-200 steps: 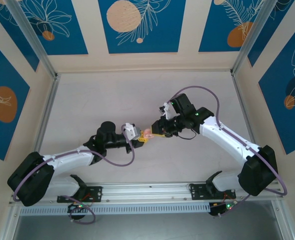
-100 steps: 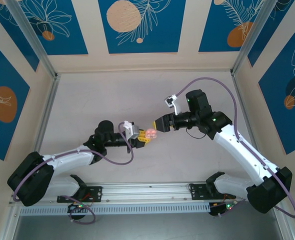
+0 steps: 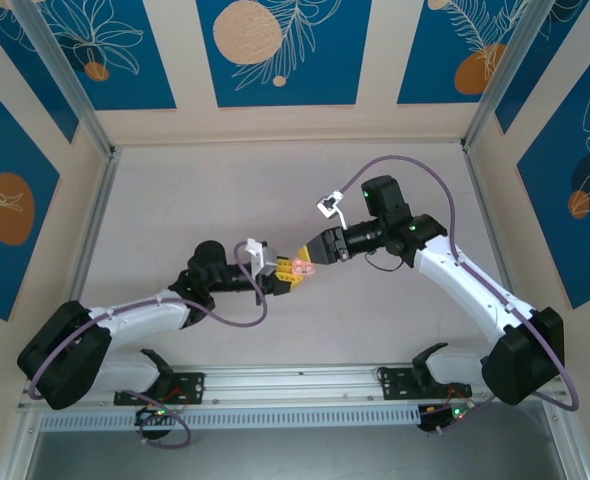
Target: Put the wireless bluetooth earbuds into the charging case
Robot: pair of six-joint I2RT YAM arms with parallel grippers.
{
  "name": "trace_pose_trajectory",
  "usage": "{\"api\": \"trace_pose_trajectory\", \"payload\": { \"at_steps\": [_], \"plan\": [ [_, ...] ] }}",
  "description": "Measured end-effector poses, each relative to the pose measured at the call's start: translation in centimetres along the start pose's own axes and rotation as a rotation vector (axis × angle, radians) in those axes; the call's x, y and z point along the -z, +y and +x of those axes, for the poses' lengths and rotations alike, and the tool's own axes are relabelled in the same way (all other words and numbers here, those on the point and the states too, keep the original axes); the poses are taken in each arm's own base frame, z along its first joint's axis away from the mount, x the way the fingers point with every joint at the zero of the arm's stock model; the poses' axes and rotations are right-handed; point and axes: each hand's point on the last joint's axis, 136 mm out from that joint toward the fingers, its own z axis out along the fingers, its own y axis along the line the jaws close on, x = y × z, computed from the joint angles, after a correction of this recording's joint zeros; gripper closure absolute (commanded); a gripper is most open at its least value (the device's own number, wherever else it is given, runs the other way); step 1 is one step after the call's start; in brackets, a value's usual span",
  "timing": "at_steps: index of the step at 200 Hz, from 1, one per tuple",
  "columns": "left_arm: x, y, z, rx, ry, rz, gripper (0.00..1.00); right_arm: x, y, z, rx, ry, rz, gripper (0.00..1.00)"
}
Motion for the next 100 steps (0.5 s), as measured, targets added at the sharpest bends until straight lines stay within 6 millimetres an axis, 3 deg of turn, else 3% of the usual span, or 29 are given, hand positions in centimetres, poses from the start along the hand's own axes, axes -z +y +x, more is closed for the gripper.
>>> {"api": "trace_pose_trajectory", "payload": {
  "at_steps": [42,74,100],
  "plan": [
    [0.0,0.5,0.3,0.012,0.013,-0.028,0.86,0.1,0.7,0.6,-0.003,0.006,-0.048,0.57],
    [0.0,1.1,0.5,0.020,0.023,-0.065,0.85,0.7,1.6,2.2,-0.002,0.002,-0.068,0.57],
    [-0.1,1.6,0.5,0.050,0.035,-0.089,0.84,2.0,1.2,1.9,-0.018,-0.061,-0.007,0.56]
  ]
}}
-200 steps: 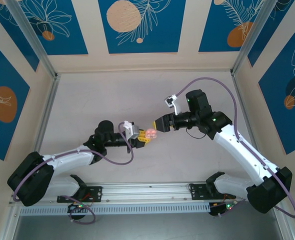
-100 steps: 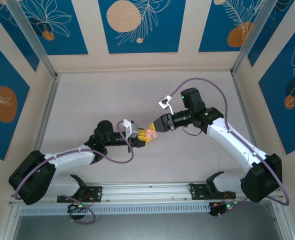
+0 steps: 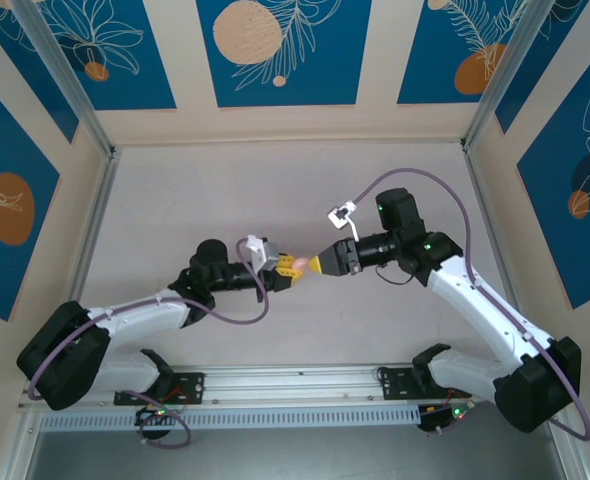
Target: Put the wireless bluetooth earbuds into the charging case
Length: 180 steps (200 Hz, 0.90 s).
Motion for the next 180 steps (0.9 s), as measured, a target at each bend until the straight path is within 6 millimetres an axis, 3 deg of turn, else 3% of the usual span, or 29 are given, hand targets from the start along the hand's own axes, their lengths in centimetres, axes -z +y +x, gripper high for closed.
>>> {"api": "trace_pose_trajectory", "payload": {
  "at_steps": [33,70,125,180],
  "plan": [
    [-0.7,1.4,0.3,0.133,0.031,-0.049,0.84,2.4,-4.1,-1.7,-0.130,-0.123,0.170,0.55],
    [-2.2,4.3,4.3,0.402,0.171,-0.162,0.84,4.5,-8.6,-1.5,-0.316,-0.204,0.294,0.54],
    [-4.2,7.9,10.5,0.709,0.424,-0.339,0.82,4.3,-10.2,-0.8,-0.420,-0.197,0.323,0.53],
    [-4.6,9.0,14.3,0.829,0.632,-0.420,0.74,3.9,-10.9,-0.5,-0.454,-0.194,0.319,0.54]
  ]
}}
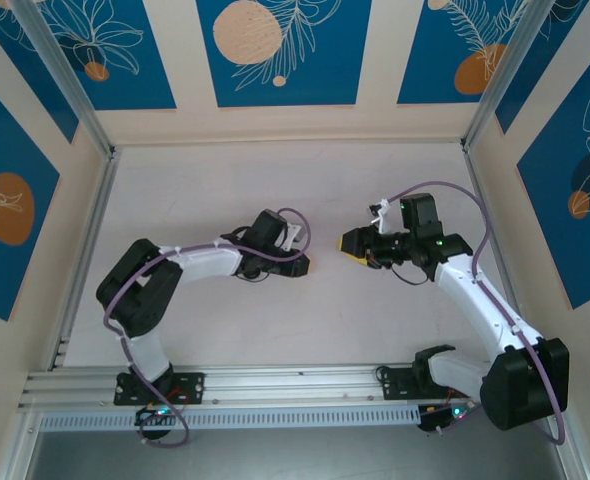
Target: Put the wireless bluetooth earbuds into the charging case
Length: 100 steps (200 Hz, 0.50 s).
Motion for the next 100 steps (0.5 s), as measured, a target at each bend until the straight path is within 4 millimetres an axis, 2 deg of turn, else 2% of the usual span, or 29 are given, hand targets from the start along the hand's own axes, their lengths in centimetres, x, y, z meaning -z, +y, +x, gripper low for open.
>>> {"api": "trace_pose_trajectory", "payload": {
  "at_steps": [37,71,100],
  "plan": [
    [-0.7,1.7,1.3,0.041,0.098,-0.089,0.70,-0.6,-0.8,0.0,-0.019,0.014,0.007,0.53],
    [-0.1,3.0,2.2,0.048,0.144,-0.172,0.56,-0.6,-1.2,-0.3,-0.023,0.005,0.013,0.43],
    [0.8,4.2,2.4,0.027,0.154,-0.248,0.48,0.0,-2.4,-1.4,-0.014,-0.043,0.054,0.42]
  ]
}}
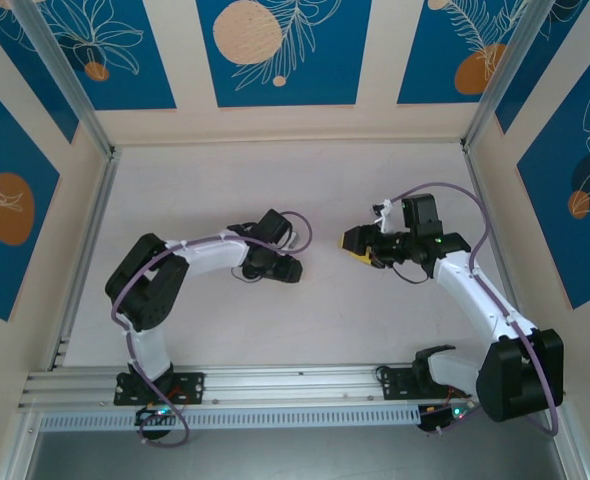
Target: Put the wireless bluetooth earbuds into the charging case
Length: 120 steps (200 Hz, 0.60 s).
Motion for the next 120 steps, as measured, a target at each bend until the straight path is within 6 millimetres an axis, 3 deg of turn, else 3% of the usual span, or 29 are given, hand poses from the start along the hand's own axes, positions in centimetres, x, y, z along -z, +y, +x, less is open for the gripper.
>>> {"api": "trace_pose_trajectory", "payload": {
  "at_steps": [24,40,46,49,51,68,78,102,120],
  "plan": [
    [2.0,1.2,-0.6,-0.007,-0.035,-0.059,0.40,0.9,-1.8,-1.7,0.006,-0.071,0.061,0.36],
    [4.3,2.3,-1.8,-0.008,-0.095,-0.095,0.34,1.6,-3.5,-3.1,0.003,-0.122,0.110,0.30],
    [5.4,2.7,-2.3,-0.004,-0.125,-0.109,0.31,1.9,-4.0,-3.6,0.006,-0.141,0.127,0.23],
    [5.9,3.0,-2.6,-0.002,-0.141,-0.117,0.30,2.0,-4.3,-3.8,0.009,-0.149,0.136,0.04],
    [6.3,3.2,-2.8,0.002,-0.152,-0.122,0.29,2.1,-4.5,-4.0,0.012,-0.155,0.141,0.00],
    [9.9,5.2,-4.5,0.015,-0.258,-0.184,0.19,3.0,-6.0,-5.6,0.029,-0.211,0.185,0.01],
    [12.1,6.4,-5.2,0.034,-0.323,-0.223,0.00,3.5,-6.8,-6.6,0.049,-0.251,0.213,0.01],
    [16.8,10.3,-5.9,0.074,-0.492,-0.362,0.00,4.8,-8.6,-8.9,0.131,-0.356,0.286,0.01],
    [19.5,13.3,-5.1,0.085,-0.613,-0.511,0.00,5.5,-10.4,-10.0,0.186,-0.423,0.354,0.01]
  ]
}}
